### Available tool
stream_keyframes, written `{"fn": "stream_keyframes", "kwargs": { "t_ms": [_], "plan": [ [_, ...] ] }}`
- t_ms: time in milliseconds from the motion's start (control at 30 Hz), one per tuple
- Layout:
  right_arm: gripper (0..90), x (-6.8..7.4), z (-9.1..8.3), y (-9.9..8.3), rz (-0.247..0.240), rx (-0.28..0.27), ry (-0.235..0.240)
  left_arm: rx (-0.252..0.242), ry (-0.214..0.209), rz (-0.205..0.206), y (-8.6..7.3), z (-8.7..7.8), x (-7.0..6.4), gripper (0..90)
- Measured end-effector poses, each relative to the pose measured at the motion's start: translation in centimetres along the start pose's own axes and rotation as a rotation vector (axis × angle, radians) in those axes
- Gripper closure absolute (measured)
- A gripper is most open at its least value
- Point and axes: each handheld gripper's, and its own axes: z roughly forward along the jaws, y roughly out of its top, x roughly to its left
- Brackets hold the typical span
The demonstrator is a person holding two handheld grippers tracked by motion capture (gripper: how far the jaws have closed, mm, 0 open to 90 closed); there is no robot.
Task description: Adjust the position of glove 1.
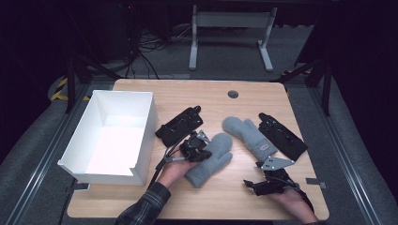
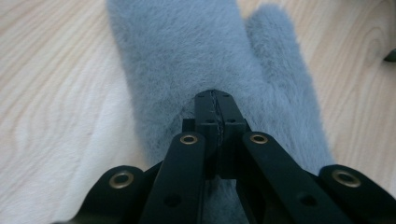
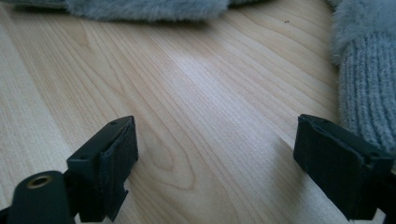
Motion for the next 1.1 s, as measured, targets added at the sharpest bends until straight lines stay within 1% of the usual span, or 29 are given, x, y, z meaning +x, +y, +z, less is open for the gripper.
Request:
{"fn": "stream_keyframes", "kwargs": {
  "t_ms": [100, 133, 167, 200, 267, 367, 400, 533, 600, 700, 733, 833, 867, 900, 933, 967, 1000, 1033, 1067, 1100],
  "plan": [
    [14.2, 0.0, 0.0, 0.0, 0.001, 0.0, 0.0, -0.005, -0.012, 0.002, 0.1, 0.3, -0.8, 90.0],
    [14.2, 0.0, 0.0, 0.0, 0.0, 0.0, 0.0, -0.005, -0.012, 0.002, 0.1, 0.3, -0.8, 90.0],
    [14.2, 0.0, 0.0, 0.0, 0.001, 0.0, 0.0, -0.009, -0.016, -0.007, 0.1, 0.4, -1.1, 90.0],
    [14.2, 0.0, 0.0, 0.0, 0.001, 0.0, 0.0, -0.013, -0.021, -0.003, 0.2, 0.6, -1.6, 90.0],
    [14.2, 0.0, 0.0, 0.0, 0.001, 0.0, 0.0, -0.011, -0.018, -0.006, 0.2, 0.7, -1.7, 90.0],
    [14.2, 0.0, 0.0, 0.0, 0.001, 0.0, 0.0, -0.015, -0.033, -0.023, 0.3, 0.9, -2.4, 90.0],
    [14.2, 0.0, 0.0, 0.0, 0.002, 0.001, 0.0, -0.014, -0.037, -0.023, 0.3, 1.0, -2.6, 90.0],
    [14.2, 0.0, 0.0, 0.0, 0.001, 0.001, 0.0, -0.02, -0.035, -0.035, 0.3, 1.1, -3.1, 90.0],
    [14.2, 0.0, 0.0, 0.0, 0.001, 0.001, 0.0, -0.02, -0.041, -0.039, 0.2, 1.1, -3.3, 90.0],
    [14.2, 0.0, 0.0, 0.0, -0.001, 0.0, 0.0, -0.036, -0.039, -0.034, 0.3, 0.6, -3.3, 89.9],
    [14.2, 0.0, 0.0, 0.0, 0.001, 0.0, 0.0, -0.044, -0.046, -0.032, 0.4, 0.4, -3.2, 89.7],
    [15.1, 0.0, 0.0, 0.0, -0.002, 0.001, 0.001, -0.064, -0.033, -0.021, 0.3, -0.7, -2.9, 83.3],
    [16.9, 0.0, -0.1, 0.1, -0.003, 0.007, 0.001, -0.074, -0.02, -0.02, 0.2, -1.1, -2.8, 81.0],
    [19.2, 0.0, -0.2, 0.2, -0.003, 0.016, 0.001, -0.072, -0.01, -0.012, 0.1, -1.6, -2.6, 77.9],
    [23.5, 0.0, -0.3, 0.3, -0.007, 0.027, 0.004, -0.074, -0.001, -0.012, -0.1, -2.0, -2.4, 75.2],
    [30.0, -0.1, -0.5, 0.4, -0.011, 0.035, 0.007, -0.07, 0.01, -0.015, -0.4, -2.5, -2.1, 71.6],
    [35.7, -0.1, -0.8, 0.5, -0.015, 0.036, 0.011, -0.07, 0.024, -0.019, -0.6, -2.8, -1.8, 66.2],
    [39.7, -0.1, -1.0, 0.6, -0.016, 0.027, 0.009, -0.07, 0.033, -0.022, -1.0, -3.1, -1.6, 62.8],
    [39.7, -0.1, -1.0, 0.6, -0.016, 0.027, 0.009, -0.07, 0.033, -0.022, -1.0, -3.1, -1.6, 59.4],
    [49.5, -0.1, -1.5, 0.9, -0.015, 0.008, -0.006, -0.068, 0.057, -0.038, -1.6, -3.6, -1.0, 55.6]
  ]
}}
